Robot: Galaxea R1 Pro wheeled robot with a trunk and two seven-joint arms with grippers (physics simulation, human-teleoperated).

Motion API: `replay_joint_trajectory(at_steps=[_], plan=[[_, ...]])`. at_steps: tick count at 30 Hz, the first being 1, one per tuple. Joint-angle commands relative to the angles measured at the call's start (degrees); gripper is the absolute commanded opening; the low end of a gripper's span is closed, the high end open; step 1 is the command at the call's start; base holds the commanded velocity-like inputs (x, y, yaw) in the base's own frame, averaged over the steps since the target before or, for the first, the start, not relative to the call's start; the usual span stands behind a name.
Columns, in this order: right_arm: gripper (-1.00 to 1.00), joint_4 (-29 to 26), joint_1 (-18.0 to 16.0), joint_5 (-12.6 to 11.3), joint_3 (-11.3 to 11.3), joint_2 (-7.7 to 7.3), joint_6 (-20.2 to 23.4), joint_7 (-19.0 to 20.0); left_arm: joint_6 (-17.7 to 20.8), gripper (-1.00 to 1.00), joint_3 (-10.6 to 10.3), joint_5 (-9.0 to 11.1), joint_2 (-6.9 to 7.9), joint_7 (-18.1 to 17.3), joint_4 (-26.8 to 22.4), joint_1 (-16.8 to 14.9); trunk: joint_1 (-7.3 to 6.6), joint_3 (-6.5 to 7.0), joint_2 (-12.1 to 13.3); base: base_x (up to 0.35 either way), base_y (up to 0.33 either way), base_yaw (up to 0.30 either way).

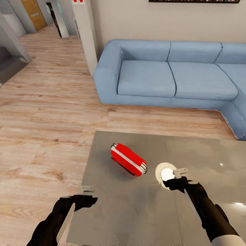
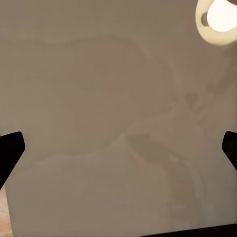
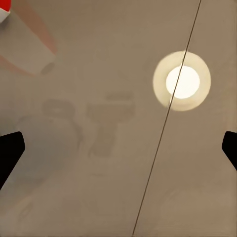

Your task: Turn on the radio receiver that's on the table in the living room.

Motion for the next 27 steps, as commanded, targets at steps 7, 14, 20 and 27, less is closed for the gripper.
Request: replay_joint_trajectory(at_steps=[7,14,20,27], plan=[[1.00,0.0,0.0,0.0,0.1,0.00,0.0,0.0,0.0,1.00,0.0,0.0,-0.01,0.0,0.0,0.0,0.00,-0.66,0.0,0.000,0.000,0.000],[1.00,-1.4,0.0,0.0,0.0,-0.08,0.0,0.0,0.0,1.00,0.0,0.0,-0.01,0.0,0.0,0.0,0.00,-1.31,0.0,0.000,0.000,0.000],[1.00,-2.1,0.0,0.0,0.0,-0.16,0.0,0.1,0.0,1.00,0.0,0.0,-0.01,0.0,0.0,0.0,0.00,-1.87,0.0,0.000,0.000,0.000],[1.00,-2.2,0.0,0.0,0.0,-0.24,0.1,0.1,0.0,1.00,0.0,0.0,-0.01,0.0,0.0,0.0,0.00,-2.04,0.0,0.000,0.000,0.000]])
